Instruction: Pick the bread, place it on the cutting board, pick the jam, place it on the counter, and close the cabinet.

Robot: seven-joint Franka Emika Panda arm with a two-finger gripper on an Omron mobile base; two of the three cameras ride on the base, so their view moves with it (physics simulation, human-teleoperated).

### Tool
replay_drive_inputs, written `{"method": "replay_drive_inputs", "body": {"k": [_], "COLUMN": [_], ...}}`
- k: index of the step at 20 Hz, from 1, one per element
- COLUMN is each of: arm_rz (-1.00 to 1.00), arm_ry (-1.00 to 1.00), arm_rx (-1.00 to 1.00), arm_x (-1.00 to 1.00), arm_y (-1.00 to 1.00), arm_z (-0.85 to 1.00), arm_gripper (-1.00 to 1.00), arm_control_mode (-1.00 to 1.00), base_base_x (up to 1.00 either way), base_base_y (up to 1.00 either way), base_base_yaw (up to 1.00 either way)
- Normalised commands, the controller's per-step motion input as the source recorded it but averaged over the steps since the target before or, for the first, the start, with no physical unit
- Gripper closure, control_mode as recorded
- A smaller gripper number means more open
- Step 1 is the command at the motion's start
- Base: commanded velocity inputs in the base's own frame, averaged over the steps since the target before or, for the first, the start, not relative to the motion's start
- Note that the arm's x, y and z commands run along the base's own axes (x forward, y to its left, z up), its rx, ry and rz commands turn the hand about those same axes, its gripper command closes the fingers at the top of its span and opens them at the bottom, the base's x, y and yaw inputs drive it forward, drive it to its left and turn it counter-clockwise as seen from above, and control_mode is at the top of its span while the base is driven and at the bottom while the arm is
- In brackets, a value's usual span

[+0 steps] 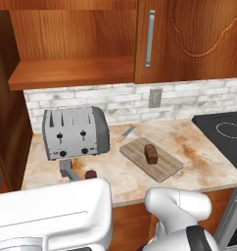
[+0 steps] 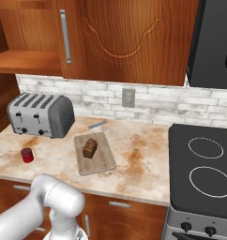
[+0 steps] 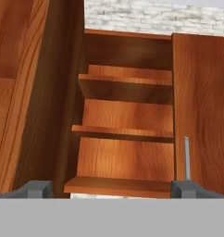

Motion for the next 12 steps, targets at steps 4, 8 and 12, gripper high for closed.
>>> {"method": "replay_drive_inputs", "body": {"k": [4,8,12], "arm_rz": [0.00,0.00,0.00], "arm_ry": [0.02,0.04,0.05], "arm_rx": [0.00,0.00,0.00], "arm_x": [-0.28,-0.28,-0.26], "arm_y": [0.17,0.19,0.23], "arm_z": [0.00,0.00,0.00], "arm_gripper": [-1.00,-1.00,-1.00], "arm_control_mode": [-1.00,-1.00,-1.00], "base_base_x": [0.00,0.00,0.00], "base_base_y": [0.00,0.00,0.00], "base_base_yaw": [0.00,0.00,0.00]}}
